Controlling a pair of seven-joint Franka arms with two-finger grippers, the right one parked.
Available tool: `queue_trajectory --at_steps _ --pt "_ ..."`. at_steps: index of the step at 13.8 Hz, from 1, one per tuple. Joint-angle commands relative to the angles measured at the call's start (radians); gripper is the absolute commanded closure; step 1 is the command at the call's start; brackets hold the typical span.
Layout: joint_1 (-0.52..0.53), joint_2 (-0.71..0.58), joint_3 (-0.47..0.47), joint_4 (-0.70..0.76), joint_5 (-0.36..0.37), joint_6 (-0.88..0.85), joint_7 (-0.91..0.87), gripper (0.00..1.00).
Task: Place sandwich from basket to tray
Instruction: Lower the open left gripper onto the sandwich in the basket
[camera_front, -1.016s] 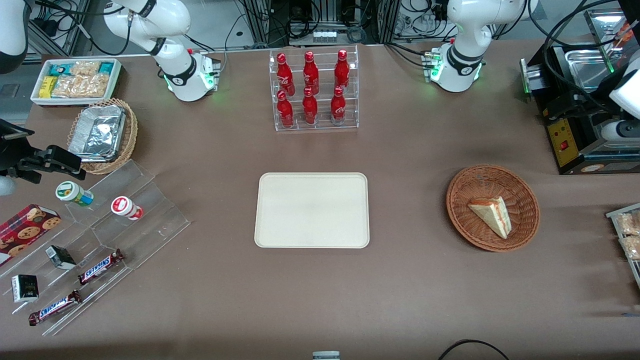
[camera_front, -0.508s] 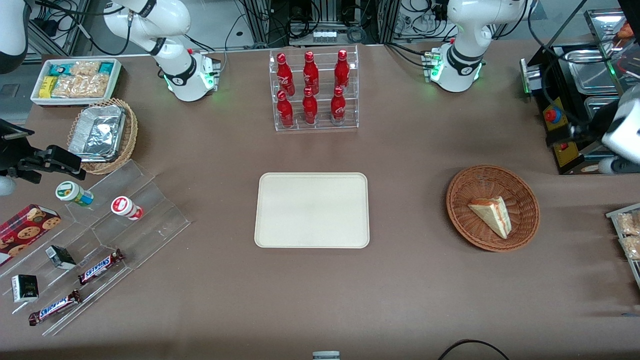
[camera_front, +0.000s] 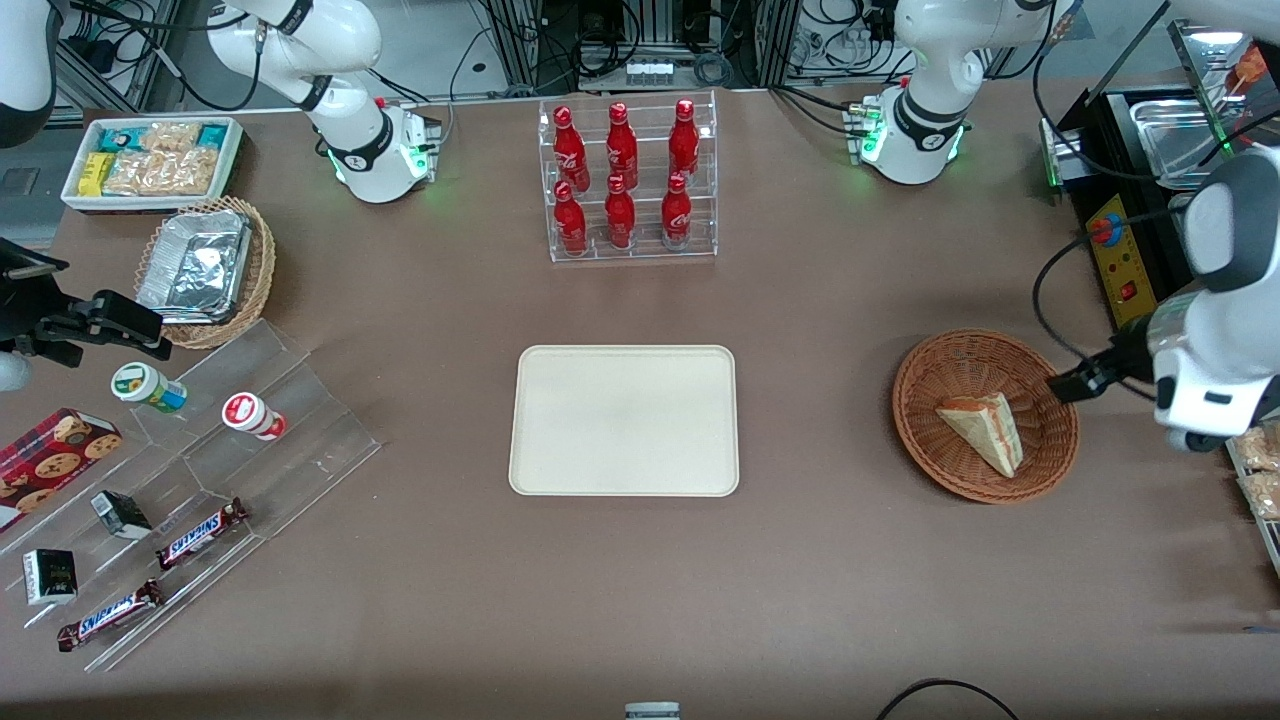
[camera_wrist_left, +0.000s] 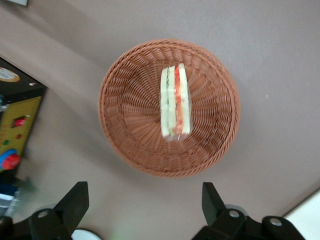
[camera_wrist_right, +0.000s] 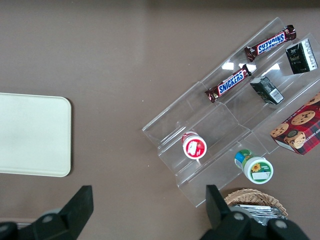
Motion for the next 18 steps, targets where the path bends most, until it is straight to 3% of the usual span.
queue_trajectory --at_steps 1,4,10,18 --pt "0.003 -0.011 -0.004 -0.122 -0.004 0.154 -0.117 0.0" --pt "0.002 0.027 -0.004 -0.197 -0.002 0.299 -0.212 0.0" --pt "0.005 0.068 -0.004 -0.335 -0.004 0.541 -0.217 0.0" --pt "0.005 0.065 -0.004 -0.487 -0.004 0.701 -0.217 0.0"
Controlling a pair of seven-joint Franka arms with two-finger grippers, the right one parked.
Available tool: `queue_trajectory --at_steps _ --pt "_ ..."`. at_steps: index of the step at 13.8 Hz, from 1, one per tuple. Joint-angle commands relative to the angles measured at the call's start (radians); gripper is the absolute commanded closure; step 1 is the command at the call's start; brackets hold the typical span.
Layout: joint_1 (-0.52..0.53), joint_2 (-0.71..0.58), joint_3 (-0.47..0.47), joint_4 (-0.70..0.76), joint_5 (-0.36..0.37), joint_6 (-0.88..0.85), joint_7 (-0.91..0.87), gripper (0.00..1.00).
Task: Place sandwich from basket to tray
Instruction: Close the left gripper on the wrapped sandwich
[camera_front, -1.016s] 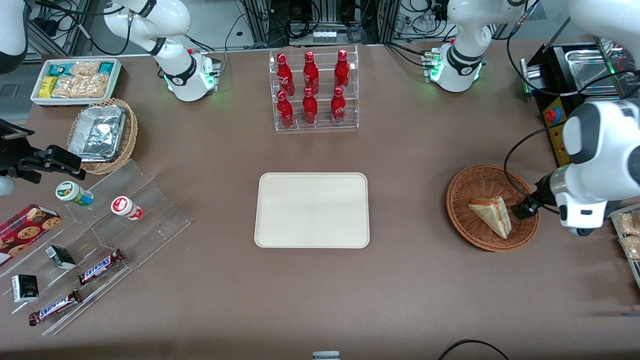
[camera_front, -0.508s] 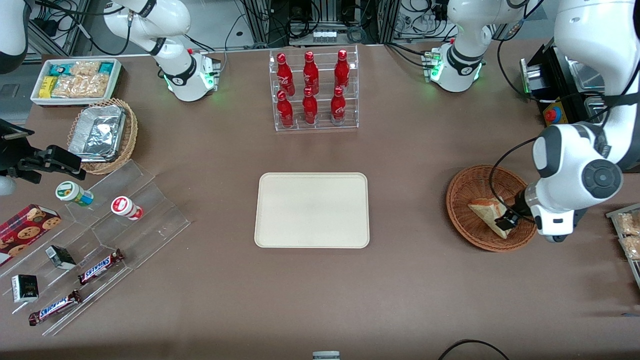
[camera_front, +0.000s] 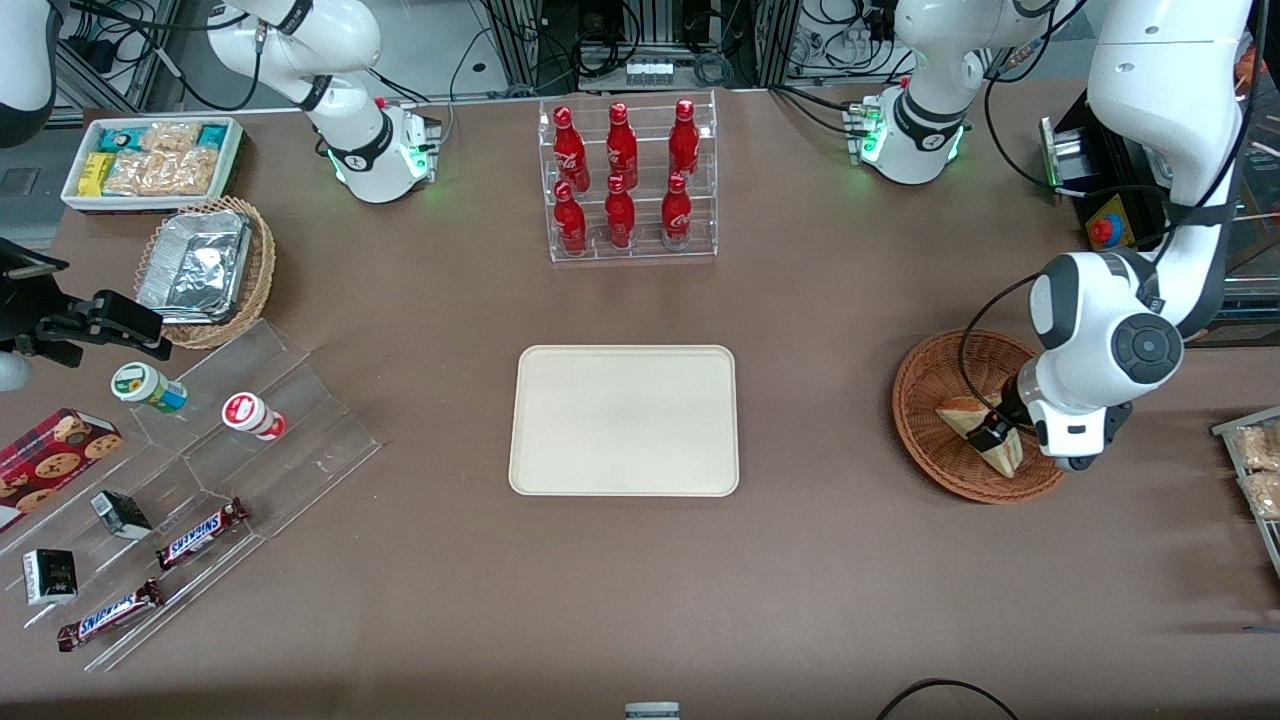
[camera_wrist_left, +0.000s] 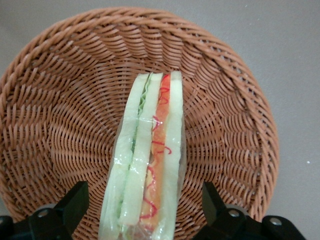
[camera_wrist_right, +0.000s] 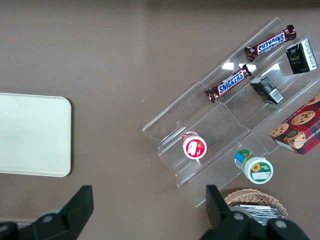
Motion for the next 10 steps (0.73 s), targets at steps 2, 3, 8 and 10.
queue_trajectory --at_steps 2,3,8,10 --pt "0.004 -0.02 -0.004 -0.044 -0.003 0.041 -0.015 0.02" --pt "0.004 -0.021 -0.004 -0.038 -0.003 0.038 -0.017 0.23" --pt "-0.008 -0.026 -0.004 0.031 -0.001 -0.032 -0.012 0.92" --pt "-0.011 -0.035 -0.005 0.06 0.003 -0.103 -0.003 0.96"
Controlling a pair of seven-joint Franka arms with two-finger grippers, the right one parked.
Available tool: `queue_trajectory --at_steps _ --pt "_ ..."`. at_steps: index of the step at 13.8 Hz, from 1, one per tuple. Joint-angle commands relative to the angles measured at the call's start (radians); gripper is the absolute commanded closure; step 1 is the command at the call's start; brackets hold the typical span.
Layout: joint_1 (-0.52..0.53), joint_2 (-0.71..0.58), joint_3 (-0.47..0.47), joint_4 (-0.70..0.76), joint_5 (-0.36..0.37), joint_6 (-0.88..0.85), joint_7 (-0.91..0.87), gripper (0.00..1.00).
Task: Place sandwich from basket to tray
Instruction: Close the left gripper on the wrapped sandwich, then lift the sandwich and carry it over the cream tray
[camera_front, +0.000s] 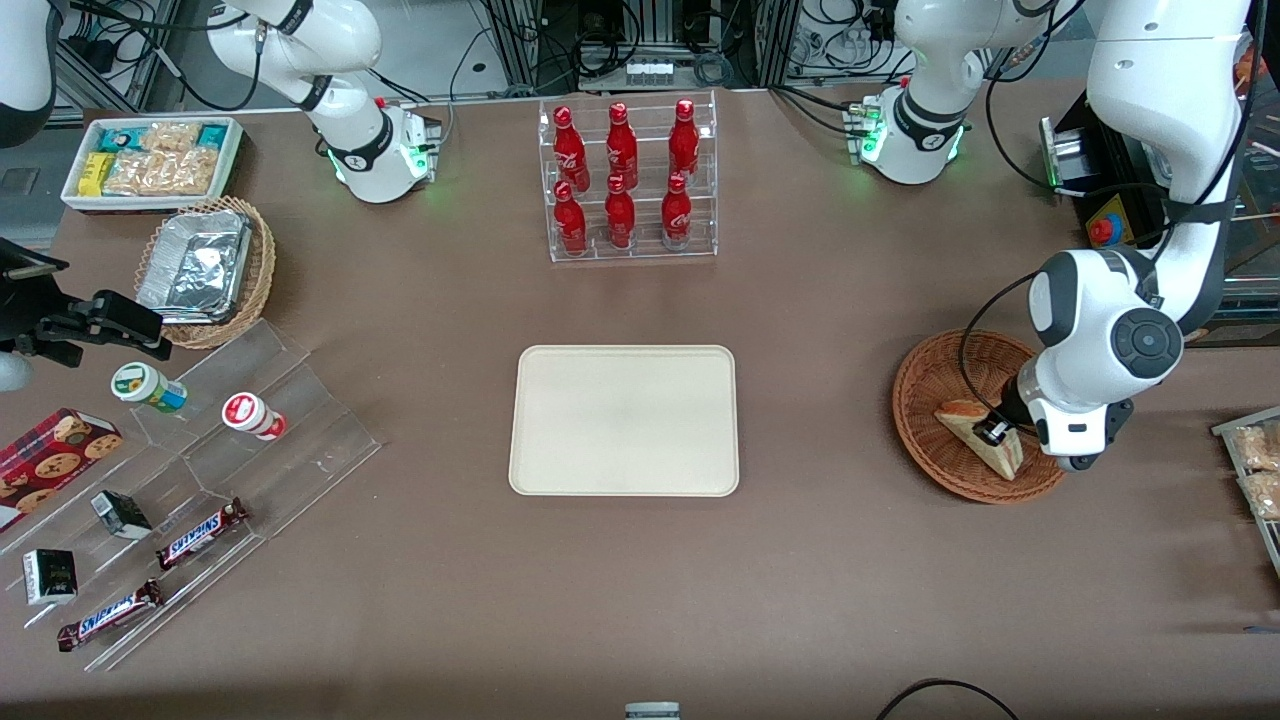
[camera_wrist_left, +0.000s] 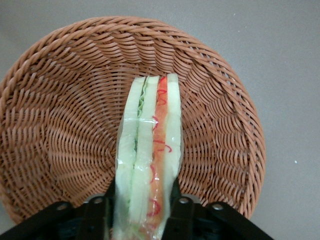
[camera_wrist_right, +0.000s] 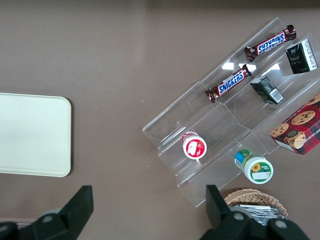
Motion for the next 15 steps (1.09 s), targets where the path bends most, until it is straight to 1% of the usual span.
queue_trajectory --at_steps 1,5,8,11,12,13,15 --pt "-0.012 -0.035 -0.003 0.033 0.008 -0.092 0.001 0.97" --pt "-0.029 -0.106 -0.012 0.065 0.014 -0.224 0.035 0.97" --pt "-0.122 -0.135 -0.012 0.142 0.013 -0.364 0.021 0.97" --pt "-0.25 -0.141 -0.012 0.226 0.004 -0.464 0.013 0.97" --pt "-0.286 -0.137 -0.012 0.252 0.002 -0.488 0.013 0.97" --pt "-0.326 -0.137 -0.012 0.26 0.01 -0.499 0.022 0.93" --pt "-0.403 -0.135 -0.011 0.272 0.016 -0.499 0.015 0.94"
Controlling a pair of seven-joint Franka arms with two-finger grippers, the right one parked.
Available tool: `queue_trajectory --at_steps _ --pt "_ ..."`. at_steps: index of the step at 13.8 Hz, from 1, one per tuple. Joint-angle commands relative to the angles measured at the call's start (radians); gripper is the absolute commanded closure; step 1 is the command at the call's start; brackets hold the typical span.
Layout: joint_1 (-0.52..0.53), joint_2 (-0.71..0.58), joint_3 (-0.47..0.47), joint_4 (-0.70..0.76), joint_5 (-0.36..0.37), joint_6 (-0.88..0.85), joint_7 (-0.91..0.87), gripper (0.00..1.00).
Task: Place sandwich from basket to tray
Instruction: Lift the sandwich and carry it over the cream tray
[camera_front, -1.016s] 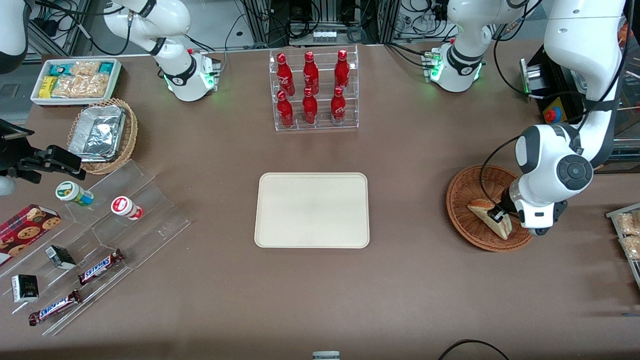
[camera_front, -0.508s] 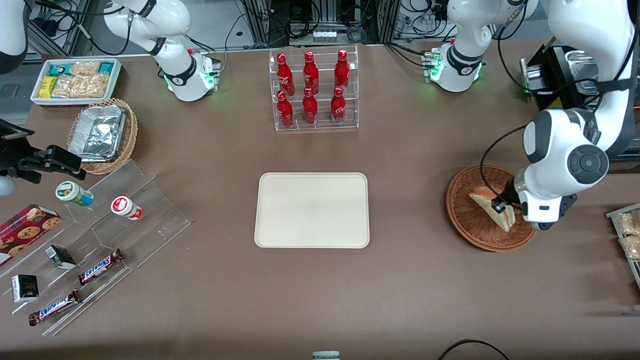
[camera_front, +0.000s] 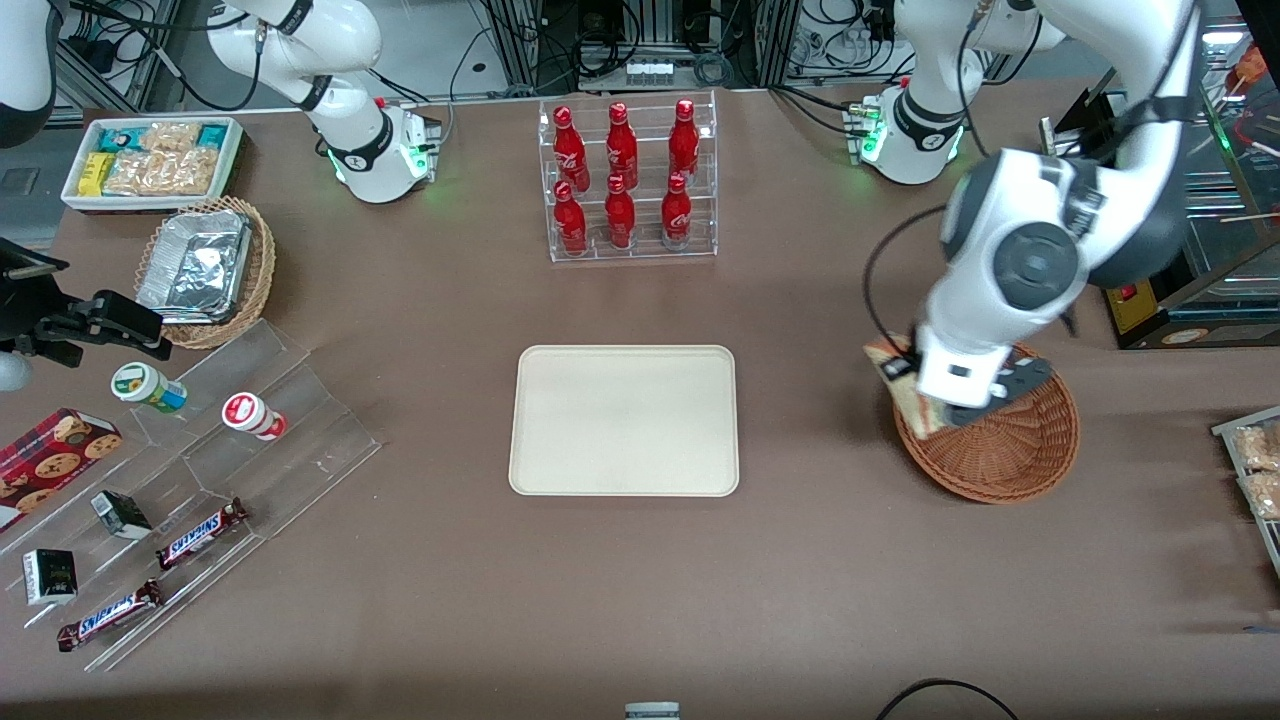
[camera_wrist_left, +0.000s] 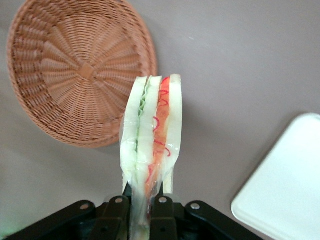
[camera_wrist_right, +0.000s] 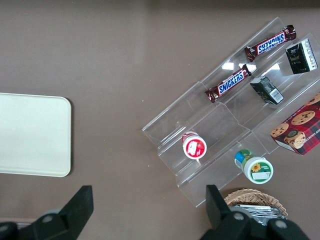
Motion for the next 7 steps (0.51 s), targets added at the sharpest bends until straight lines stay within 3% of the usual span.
queue_trajectory --at_steps 1,7 --pt "-0.087 0.008 0.016 0.036 0.011 -0.028 -0.005 0.94" --pt "-0.248 0.136 0.014 0.16 0.002 0.003 -0.025 0.94"
